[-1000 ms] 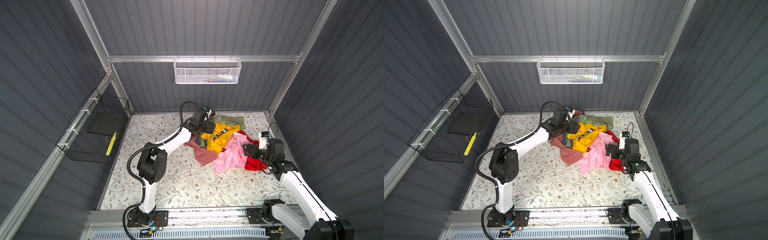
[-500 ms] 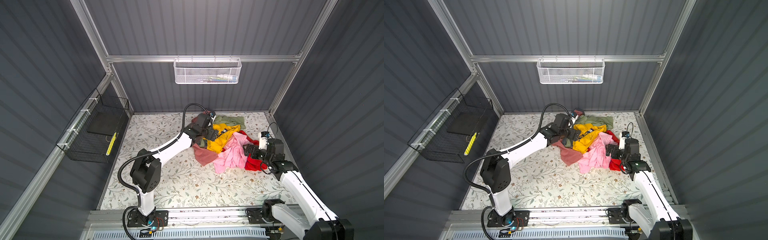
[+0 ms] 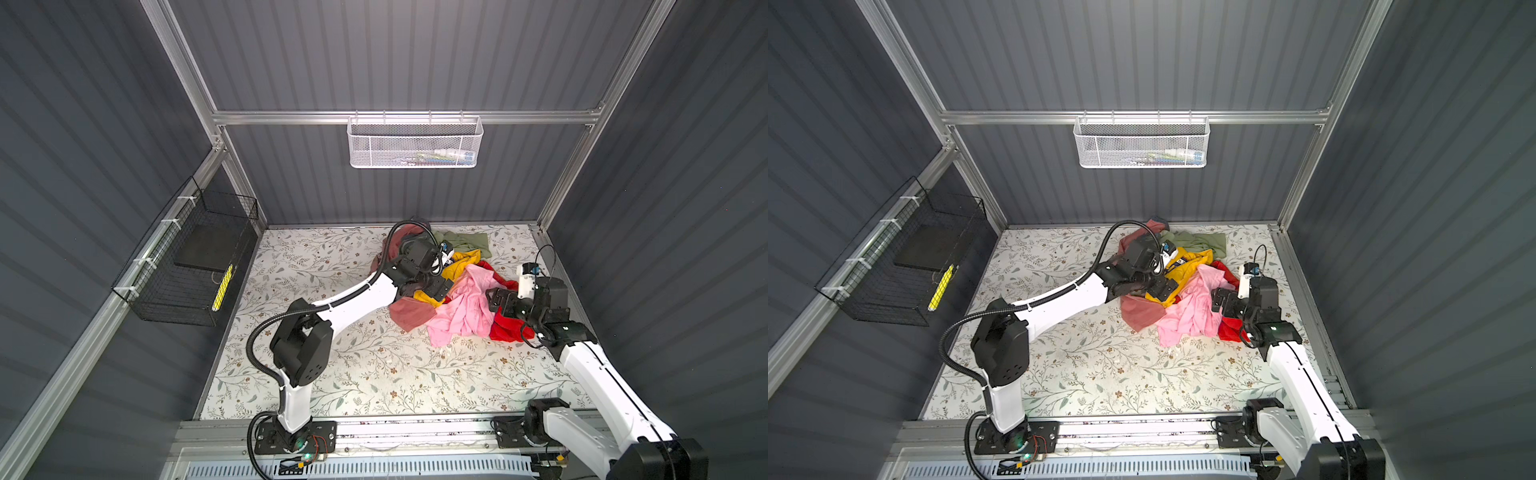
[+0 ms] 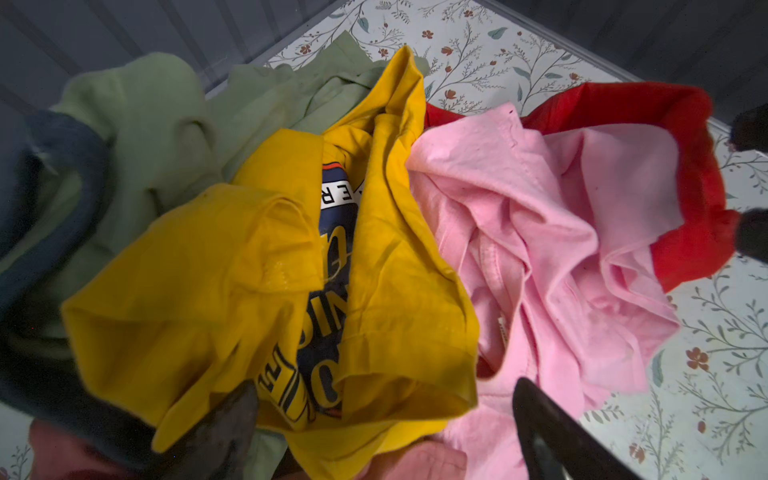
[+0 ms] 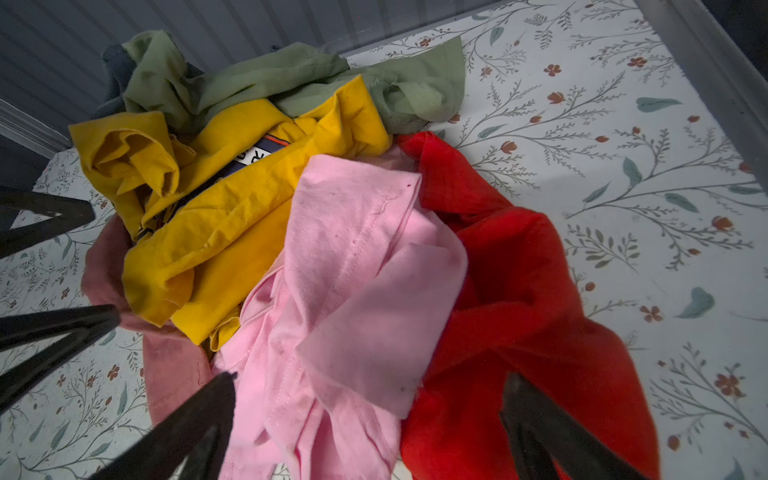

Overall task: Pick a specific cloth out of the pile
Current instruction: 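Grasp the yellow T-shirt on the heap with the left gripper, then lift the yellow T-shirt upward with the left gripper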

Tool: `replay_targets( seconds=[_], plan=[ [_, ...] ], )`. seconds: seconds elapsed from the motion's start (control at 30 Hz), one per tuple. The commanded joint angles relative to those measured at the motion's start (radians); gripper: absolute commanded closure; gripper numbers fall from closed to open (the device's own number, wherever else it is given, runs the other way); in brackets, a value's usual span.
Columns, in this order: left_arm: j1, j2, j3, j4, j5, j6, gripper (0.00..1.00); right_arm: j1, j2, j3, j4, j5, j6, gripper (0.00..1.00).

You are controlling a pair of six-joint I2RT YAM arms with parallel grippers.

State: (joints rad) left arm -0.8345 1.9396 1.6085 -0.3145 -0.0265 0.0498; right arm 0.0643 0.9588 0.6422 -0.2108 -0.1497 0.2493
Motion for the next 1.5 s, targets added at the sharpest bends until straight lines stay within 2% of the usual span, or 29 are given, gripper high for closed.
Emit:
replay_targets(
  seconds=[0.0, 0.2, 0.3, 0.37, 0.47, 0.6, 0.63, 1.0, 1.47],
  plan=[
    [0.001, 0.079, 0.075, -0.015, -0.009, 0.014, 0.05, -0.003, -0.003, 0.033, -0.013, 0.013, -0.012, 0.01],
    [0.002, 0.185, 0.166, -0.034, 0.012, 0.009, 0.11, -0.004, -0.018, 0.031, -0.033, 0.037, -0.027, 0.01],
    [0.003, 0.198, 0.177, -0.014, 0.015, 0.01, 0.19, -0.004, -0.027, 0.03, -0.032, 0.048, -0.033, 0.01],
    [0.003, 0.204, 0.192, -0.013, 0.025, 0.013, 0.33, -0.004, -0.028, 0.029, -0.031, 0.048, -0.035, 0.01],
    [0.002, 0.194, 0.211, -0.013, 0.044, 0.009, 0.65, -0.004, -0.026, 0.028, -0.03, 0.047, -0.036, 0.01],
    [0.002, 0.134, 0.176, 0.025, 0.067, 0.0, 0.96, -0.004, -0.026, 0.024, -0.024, 0.041, -0.035, 0.01],
    [0.002, 0.115, 0.166, 0.035, 0.073, -0.002, 1.0, -0.004, -0.026, 0.021, -0.021, 0.04, -0.036, 0.01],
    [-0.005, -0.062, 0.144, 0.08, 0.094, -0.013, 1.0, -0.004, -0.038, 0.01, -0.004, 0.03, -0.03, 0.01],
    [-0.006, -0.194, 0.286, 0.034, 0.018, 0.064, 1.0, -0.004, -0.031, -0.002, 0.031, -0.013, -0.018, 0.01]
  ],
)
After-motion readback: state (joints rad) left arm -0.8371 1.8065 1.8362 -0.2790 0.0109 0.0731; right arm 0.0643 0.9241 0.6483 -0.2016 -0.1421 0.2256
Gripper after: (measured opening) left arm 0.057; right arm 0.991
